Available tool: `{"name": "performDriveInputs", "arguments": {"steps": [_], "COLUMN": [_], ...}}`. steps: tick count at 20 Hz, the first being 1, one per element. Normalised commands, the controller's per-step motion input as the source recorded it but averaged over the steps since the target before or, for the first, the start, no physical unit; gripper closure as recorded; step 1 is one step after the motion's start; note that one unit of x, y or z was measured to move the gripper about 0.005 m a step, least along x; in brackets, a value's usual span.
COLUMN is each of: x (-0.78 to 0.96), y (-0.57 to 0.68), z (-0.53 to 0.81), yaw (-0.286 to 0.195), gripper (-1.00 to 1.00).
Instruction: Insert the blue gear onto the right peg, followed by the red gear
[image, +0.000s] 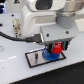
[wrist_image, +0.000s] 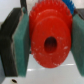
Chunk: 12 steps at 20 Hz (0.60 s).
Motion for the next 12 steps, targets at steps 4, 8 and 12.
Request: {"name": "performDriveInputs", "arguments": {"steps": [4, 8, 12], "x": [0.02, 0.02, 0.05], "y": [0.03, 0.01, -0.12], "z": [0.17, 0.14, 0.20], "yaw": [0.000, 0.000, 0.000], "gripper": [1.00, 1.00, 1.00]}}
